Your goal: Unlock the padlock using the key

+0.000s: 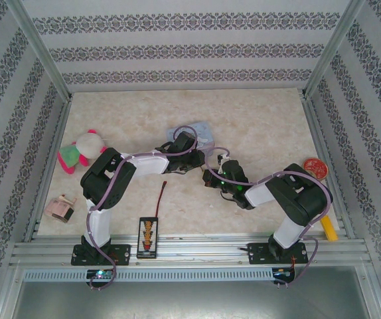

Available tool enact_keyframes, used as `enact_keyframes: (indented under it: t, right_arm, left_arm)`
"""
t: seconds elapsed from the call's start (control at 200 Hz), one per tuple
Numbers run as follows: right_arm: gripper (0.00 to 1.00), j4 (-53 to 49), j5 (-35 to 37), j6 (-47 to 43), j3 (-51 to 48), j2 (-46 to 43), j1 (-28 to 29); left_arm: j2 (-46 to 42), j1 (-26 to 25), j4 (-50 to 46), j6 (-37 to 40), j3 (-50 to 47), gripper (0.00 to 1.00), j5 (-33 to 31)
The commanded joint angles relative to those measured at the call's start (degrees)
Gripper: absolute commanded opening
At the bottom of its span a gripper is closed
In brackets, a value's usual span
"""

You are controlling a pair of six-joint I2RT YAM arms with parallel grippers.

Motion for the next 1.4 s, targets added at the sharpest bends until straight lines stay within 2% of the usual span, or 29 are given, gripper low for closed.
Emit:
enact_keyframes:
  t: [0.0,0.405,0.665,0.845,1.399]
  right_arm:
    - [0.0,3.6,2.4,0.4,-0.2,-1.6,0.1]
    - [0.0,3.6,3.9,-0.3,-1.4,-2.7,1.1]
    - [0.0,4.8,5.0,0.3,-2.9,-2.7,2.1]
    - [0.0,5.5,5.8,0.4,-3.9,-2.9,2.6]
    - [0.0,5.3,6.6,-1.1,-5.4,-5.3,3.2]
  left_arm:
    - [-0.1,-0.1,1.3,-0.8,-0.3,0.12,1.8]
    - [0.5,-0.1,1.6,-2.3,0.1,0.12,3.0]
    - [1.0,0.4,-2.1,-9.2,0.8,0.11,7.7]
    - [0.5,0.5,-5.3,-9.6,1.1,0.11,7.2]
    - [0.8,0.9,-5.4,-10.2,1.3,0.11,7.8]
